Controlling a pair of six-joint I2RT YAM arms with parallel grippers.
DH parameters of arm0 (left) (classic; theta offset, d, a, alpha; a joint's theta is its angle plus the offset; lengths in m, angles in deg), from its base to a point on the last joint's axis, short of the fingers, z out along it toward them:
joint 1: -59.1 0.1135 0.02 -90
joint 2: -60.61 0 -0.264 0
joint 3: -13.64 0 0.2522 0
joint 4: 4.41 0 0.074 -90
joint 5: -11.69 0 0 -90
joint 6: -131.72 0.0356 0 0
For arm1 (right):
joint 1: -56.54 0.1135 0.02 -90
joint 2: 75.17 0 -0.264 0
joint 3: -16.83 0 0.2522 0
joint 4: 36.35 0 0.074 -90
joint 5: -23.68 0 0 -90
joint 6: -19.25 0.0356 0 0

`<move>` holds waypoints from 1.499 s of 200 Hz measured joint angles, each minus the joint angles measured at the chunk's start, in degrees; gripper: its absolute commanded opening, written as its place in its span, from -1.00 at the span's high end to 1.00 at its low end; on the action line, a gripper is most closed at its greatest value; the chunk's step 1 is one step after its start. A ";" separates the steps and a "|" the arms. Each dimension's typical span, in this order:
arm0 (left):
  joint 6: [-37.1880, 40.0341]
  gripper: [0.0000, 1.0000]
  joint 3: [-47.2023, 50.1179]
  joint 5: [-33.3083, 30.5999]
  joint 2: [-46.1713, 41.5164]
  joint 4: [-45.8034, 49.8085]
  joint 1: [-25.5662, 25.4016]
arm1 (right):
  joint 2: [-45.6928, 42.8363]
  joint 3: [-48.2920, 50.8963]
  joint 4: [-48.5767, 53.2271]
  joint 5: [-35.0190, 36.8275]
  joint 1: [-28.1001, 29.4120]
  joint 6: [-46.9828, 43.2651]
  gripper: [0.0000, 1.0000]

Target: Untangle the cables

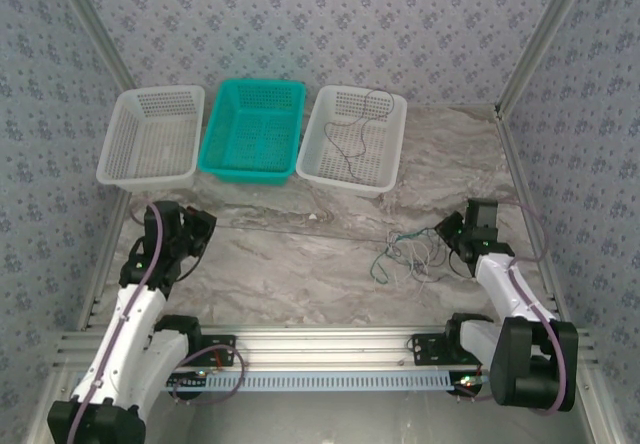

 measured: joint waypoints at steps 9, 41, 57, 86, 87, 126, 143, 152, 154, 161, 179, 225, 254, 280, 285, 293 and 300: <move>0.81 1.00 0.00 0.13 0.15 0.81 1.33 | -0.17 0.00 1.16 0.83 -1.07 0.02 1.00; 4.55 1.00 -0.57 0.92 -0.52 5.27 11.15 | -2.40 0.22 5.31 2.47 -11.21 1.16 0.99; 6.67 1.00 -1.62 1.64 -0.55 7.08 16.33 | -3.87 0.22 6.62 2.84 -14.99 2.01 0.99; 8.66 1.00 -1.49 3.54 0.15 6.60 19.19 | -4.35 0.85 5.60 2.54 -13.46 2.51 0.90; 8.70 1.00 -1.44 3.65 0.15 6.56 19.19 | -4.33 0.87 5.55 2.51 -13.31 2.51 0.89; 14.51 -0.05 3.23 4.17 1.03 1.40 9.99 | 2.82 -0.92 5.07 5.05 3.32 -0.83 0.91; 19.78 -0.34 3.58 2.91 1.11 0.09 2.21 | 5.68 -3.02 5.44 5.68 7.67 -2.01 0.94; 22.34 -0.41 3.56 1.79 1.11 -0.85 -1.84 | 6.47 -4.00 5.44 5.99 9.05 -2.47 0.95; 22.84 -0.43 3.56 1.38 1.11 -1.14 -2.78 | 6.60 -4.22 5.44 6.05 9.31 -2.49 0.95; 25.42 -0.46 3.48 0.44 1.11 -1.77 -6.23 | 6.97 -4.94 5.46 6.23 10.05 -2.71 0.95; 31.89 -0.48 3.04 -1.25 1.16 -3.74 -14.86 | 7.89 -7.17 5.49 6.97 12.04 -2.93 0.95; 43.47 -0.51 1.07 -1.36 9.64 -17.62 -38.27 | 9.11 -10.67 5.62 8.46 14.53 -2.67 0.97; 48.85 -0.52 -7.72 -1.79 25.73 -20.79 -50.36 | 10.01 -11.78 7.19 10.36 14.53 -1.09 0.98; 51.67 -0.46 -20.52 -1.60 41.97 -20.02 -58.40 | 10.69 -12.48 8.07 11.21 14.53 -0.20 0.99; 51.95 -0.44 -22.80 -1.38 44.85 -20.20 -59.58 | 10.82 -12.59 8.28 11.32 14.53 -0.02 0.99; 52.30 -0.43 -25.83 -0.96 48.85 -20.48 -61.24 | 11.02 -12.79 8.48 11.39 14.53 0.22 0.99; 52.46 -0.43 -27.82 -0.50 51.80 -20.50 -62.53 | 11.17 -12.92 8.59 11.39 14.53 0.28 0.99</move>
